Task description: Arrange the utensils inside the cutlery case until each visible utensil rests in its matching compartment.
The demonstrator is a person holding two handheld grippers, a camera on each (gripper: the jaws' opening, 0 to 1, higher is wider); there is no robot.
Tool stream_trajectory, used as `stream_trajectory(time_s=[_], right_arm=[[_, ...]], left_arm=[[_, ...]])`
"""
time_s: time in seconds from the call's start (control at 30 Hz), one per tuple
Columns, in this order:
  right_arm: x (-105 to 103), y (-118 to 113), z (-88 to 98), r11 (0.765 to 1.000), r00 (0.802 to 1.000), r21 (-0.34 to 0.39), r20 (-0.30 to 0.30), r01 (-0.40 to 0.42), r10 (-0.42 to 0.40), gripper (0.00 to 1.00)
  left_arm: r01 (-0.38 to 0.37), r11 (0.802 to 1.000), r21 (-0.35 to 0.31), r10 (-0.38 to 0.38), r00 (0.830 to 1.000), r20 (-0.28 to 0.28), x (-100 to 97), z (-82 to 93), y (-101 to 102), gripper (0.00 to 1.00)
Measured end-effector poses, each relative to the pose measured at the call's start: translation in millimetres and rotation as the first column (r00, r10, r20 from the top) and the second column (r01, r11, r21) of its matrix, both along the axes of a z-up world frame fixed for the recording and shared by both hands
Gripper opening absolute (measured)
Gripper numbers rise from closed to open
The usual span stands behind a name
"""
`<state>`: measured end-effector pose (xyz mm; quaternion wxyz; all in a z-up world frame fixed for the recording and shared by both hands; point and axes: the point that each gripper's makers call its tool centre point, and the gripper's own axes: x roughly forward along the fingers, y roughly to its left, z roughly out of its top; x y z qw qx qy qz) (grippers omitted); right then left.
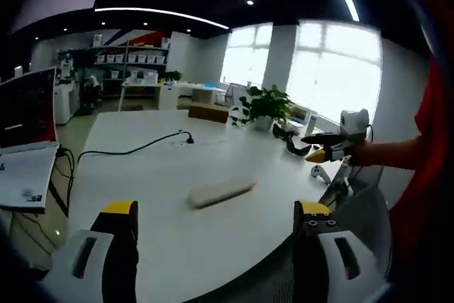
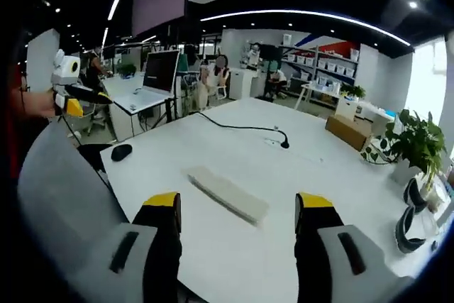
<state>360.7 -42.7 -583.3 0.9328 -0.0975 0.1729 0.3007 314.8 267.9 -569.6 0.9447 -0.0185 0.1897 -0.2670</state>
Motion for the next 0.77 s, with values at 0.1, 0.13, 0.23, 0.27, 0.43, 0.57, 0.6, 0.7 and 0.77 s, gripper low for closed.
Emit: stream_trajectory(time_s=[0.1,0.13,0.23,0.27,0.43,0.57,0.6,0.7,0.77], right_arm=[[-24.4,6.9,17.0,0.999,1.0,0.052,0.021,-0.012,0.011,0.64],[-29.8,8.0,19.5,0.999,0.999,0.05,0.034,-0.019,0.017,0.65],[-46.4,12.1,26.2,0.997,0.998,0.074,0.05,-0.026,0.022,0.66],[-51.7,13.2,32.7,0.994,0.998,0.111,0.065,-0.02,0.013,0.66],[-66.1,14.7,38.4,0.985,0.997,0.165,0.064,-0.042,0.032,0.75],[-65.9,6.3,33.6,0.991,0.997,0.127,0.07,-0.038,0.029,0.72],[-66.1,4.8,33.4,0.991,0.997,0.131,0.068,-0.036,0.028,0.71],[-66.5,2.2,35.7,0.987,0.997,0.159,0.077,-0.027,0.015,0.69],[-66.8,0.0,34.9,0.989,0.996,0.148,0.086,-0.024,0.011,0.69]], left_arm=[[-0.08,0.996,-0.036,0.082,0.995,0.06,-4.7,19.0,12.0,0.95],[-0.082,0.996,-0.047,0.085,0.994,0.063,-8.2,22.1,12.3,0.98],[-0.106,0.992,-0.074,0.113,0.989,0.096,-15.6,31.8,16.1,1.0],[-0.103,0.992,-0.08,0.11,0.99,0.09,-19.3,34.0,14.7,1.0],[-0.123,0.991,-0.06,0.13,0.983,0.128,-27.0,52.8,-0.4,1.0],[-0.122,0.991,-0.058,0.129,0.982,0.135,-38.2,58.1,-17.5,1.0],[-0.118,0.991,-0.057,0.125,0.983,0.134,-40.3,57.6,-20.8,1.0],[-0.116,0.993,-0.022,0.118,0.984,0.13,-46.6,53.8,-27.8,1.0],[-0.11,0.994,-0.006,0.11,0.987,0.121,-48.1,52.0,-30.6,1.0]])
